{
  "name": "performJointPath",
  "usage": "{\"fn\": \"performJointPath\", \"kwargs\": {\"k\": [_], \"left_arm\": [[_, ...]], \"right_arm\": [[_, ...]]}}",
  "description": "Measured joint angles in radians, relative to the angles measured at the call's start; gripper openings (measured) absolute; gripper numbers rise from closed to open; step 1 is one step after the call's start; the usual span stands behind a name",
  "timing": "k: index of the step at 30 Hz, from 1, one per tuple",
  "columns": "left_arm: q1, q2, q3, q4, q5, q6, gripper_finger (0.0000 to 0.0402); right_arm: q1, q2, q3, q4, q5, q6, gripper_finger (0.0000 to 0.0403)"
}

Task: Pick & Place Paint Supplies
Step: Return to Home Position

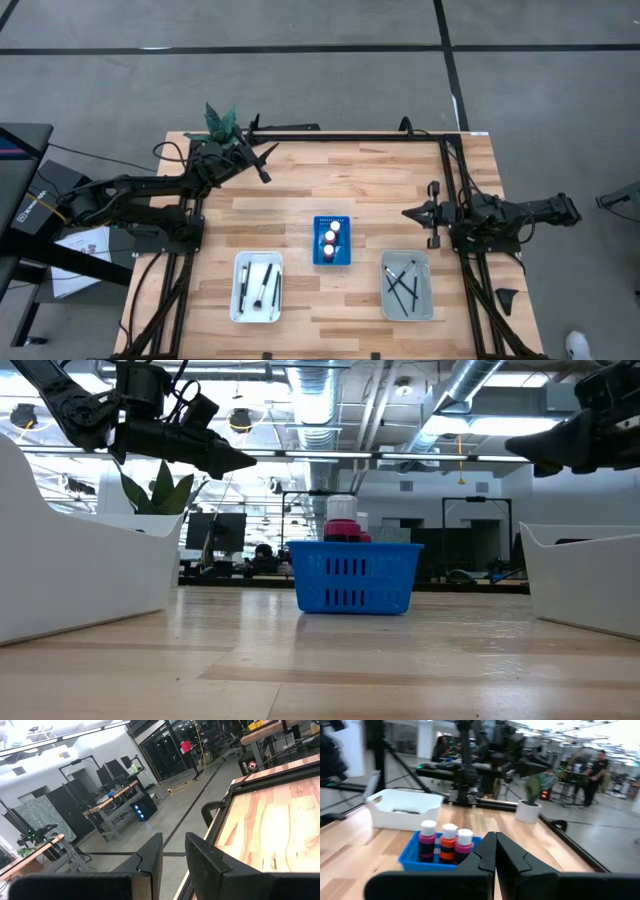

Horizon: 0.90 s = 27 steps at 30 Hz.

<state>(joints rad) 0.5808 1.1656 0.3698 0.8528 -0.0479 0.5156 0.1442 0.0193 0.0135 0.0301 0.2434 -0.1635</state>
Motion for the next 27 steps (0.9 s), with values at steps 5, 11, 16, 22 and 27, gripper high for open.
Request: {"fn": "performJointPath", "kwargs": {"k": [5,11,16,22,27], "left_arm": [[0.000,0.000,0.000,0.000,0.000,-0.002,0.0076],[0.000,0.000,0.000,0.001,0.000,-0.008,0.0076],[0.000,0.000,0.000,0.001,0.000,-0.008,0.0076],[0.000,0.000,0.000,0.004,0.000,-0.027,0.0076],[-0.005,0.000,0.000,0.023,0.001,-0.035,0.0076]], "right_arm": [[-0.016,-0.001,0.001,-0.010,-0.057,-0.028,0.0000],[-0.112,-0.002,0.001,-0.020,-0.167,0.016,0.0000],[-0.199,-0.002,0.002,-0.036,-0.221,0.026,0.0000],[-0.261,0.008,0.002,-0.038,-0.225,0.132,0.0000],[-0.265,0.009,0.002,-0.037,-0.222,0.145,0.0000]]}}
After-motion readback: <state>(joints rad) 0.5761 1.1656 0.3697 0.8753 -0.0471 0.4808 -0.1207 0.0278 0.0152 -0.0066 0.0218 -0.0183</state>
